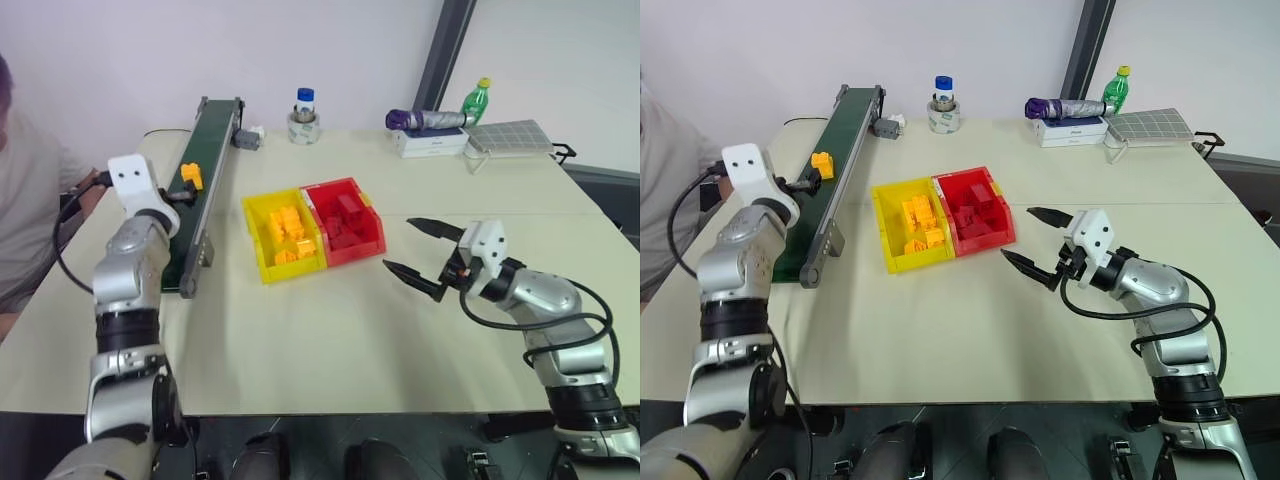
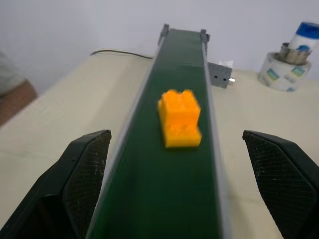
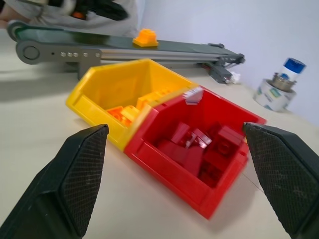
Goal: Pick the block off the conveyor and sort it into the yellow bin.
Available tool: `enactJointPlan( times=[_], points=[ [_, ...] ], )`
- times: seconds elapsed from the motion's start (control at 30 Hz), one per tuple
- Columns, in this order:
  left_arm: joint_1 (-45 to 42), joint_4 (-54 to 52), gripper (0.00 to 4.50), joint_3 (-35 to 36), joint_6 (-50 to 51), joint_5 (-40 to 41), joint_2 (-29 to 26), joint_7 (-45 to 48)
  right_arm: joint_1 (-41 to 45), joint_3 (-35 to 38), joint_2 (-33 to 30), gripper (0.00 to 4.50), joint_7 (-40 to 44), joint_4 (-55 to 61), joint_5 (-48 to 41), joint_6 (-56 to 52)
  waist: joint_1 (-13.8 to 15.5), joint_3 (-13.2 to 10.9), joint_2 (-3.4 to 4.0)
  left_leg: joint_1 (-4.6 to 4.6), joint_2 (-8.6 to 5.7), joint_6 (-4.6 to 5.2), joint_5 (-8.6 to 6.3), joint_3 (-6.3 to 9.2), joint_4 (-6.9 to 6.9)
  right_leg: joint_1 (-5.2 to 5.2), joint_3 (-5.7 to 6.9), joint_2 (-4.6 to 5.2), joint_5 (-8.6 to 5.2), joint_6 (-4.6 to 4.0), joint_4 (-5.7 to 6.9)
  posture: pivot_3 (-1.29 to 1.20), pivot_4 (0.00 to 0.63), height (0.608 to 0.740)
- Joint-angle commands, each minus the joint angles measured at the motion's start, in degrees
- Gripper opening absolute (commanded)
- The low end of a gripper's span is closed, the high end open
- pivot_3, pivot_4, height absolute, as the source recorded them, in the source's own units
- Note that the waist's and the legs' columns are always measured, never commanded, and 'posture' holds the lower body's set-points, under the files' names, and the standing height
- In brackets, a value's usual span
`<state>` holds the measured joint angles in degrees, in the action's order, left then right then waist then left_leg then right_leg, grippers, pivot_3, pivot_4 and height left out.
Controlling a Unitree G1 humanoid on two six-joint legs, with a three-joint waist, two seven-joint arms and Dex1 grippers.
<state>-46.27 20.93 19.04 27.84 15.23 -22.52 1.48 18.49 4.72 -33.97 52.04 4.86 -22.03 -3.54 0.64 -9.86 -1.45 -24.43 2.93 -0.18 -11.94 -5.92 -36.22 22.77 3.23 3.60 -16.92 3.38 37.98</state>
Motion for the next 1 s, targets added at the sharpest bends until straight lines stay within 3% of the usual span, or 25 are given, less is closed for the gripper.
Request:
enactJointPlan(
  times=[0.03, 0.4, 0.5, 0.63, 0.67, 0.8, 1.0],
  points=[
    [-3.88, 7.14, 4.47, -1.29, -3.80, -1.99, -1.50, 1.74, -0.14, 1.24, -0.24, 4.50, -0.60, 2.55, -0.58, 0.09, -0.02, 0.00, -0.01, 0.00, -0.01, 0.01, -0.01, -0.02, 0.00, 0.00, 0.01, 0.00, 0.01, 0.02, -0.02, 0.00, 0.150, 0.740],
    [-5.49, 15.23, 4.47, -3.65, -8.81, -4.51, -1.14, 2.65, -2.41, 1.89, -0.65, 4.50, -1.74, 4.40, -0.72, -0.20, -0.10, -0.03, -0.05, 0.00, 0.02, -0.01, 0.00, -0.02, -0.01, 0.01, 0.00, 0.00, 0.02, 0.05, -0.01, 0.00, 0.150, 0.740],
    [-5.33, 15.02, 3.67, -2.37, -8.52, -3.06, -0.21, 2.58, -2.82, 1.92, -0.63, 4.50, -2.01, 4.82, -0.70, -0.26, -0.08, -0.03, -0.05, 0.00, 0.02, -0.01, 0.00, -0.02, 0.00, 0.01, 0.00, 0.01, 0.02, 0.05, 0.00, 0.00, 0.150, 0.740],
    [-4.91, 14.69, 1.56, -1.95, -8.61, -2.95, -0.05, 2.56, -2.76, 1.95, -0.70, 4.50, -2.11, 4.56, -0.64, -0.15, -0.07, -0.04, -0.07, 0.00, 0.02, 0.00, 0.00, -0.01, 0.00, 0.01, -0.01, 0.00, 0.02, 0.05, 0.00, 0.00, 0.150, 0.740],
    [-4.72, 14.47, 1.27, -1.92, -8.42, -2.98, -0.10, 2.55, -2.79, 1.98, -0.78, 4.50, -2.07, 4.53, -0.64, -0.09, -0.07, -0.04, -0.07, 0.01, 0.02, -0.01, 0.00, -0.02, 0.00, 0.00, -0.01, 0.00, 0.03, 0.05, 0.00, 0.00, 0.150, 0.740],
    [-4.13, 12.10, 1.30, -0.52, -8.68, -1.23, 0.52, 2.68, -2.70, 2.07, -0.93, 4.50, -2.03, 4.42, -0.68, -0.04, -0.09, -0.04, -0.07, 0.01, 0.01, -0.01, 0.00, -0.02, -0.02, 0.00, -0.01, 0.00, 0.03, 0.06, 0.01, 0.00, 0.150, 0.740],
    [-0.57, -4.89, 1.30, -4.85, -8.91, 5.37, 3.54, 16.46, -2.72, 2.20, -1.09, 4.50, -2.03, 4.46, -0.75, 0.06, 0.07, -0.07, -0.11, -0.03, 0.00, -0.02, 0.01, -0.01, -0.02, -0.01, 0.00, 0.03, 0.03, 0.06, 0.00, 0.00, 0.150, 0.740]
  ],
)
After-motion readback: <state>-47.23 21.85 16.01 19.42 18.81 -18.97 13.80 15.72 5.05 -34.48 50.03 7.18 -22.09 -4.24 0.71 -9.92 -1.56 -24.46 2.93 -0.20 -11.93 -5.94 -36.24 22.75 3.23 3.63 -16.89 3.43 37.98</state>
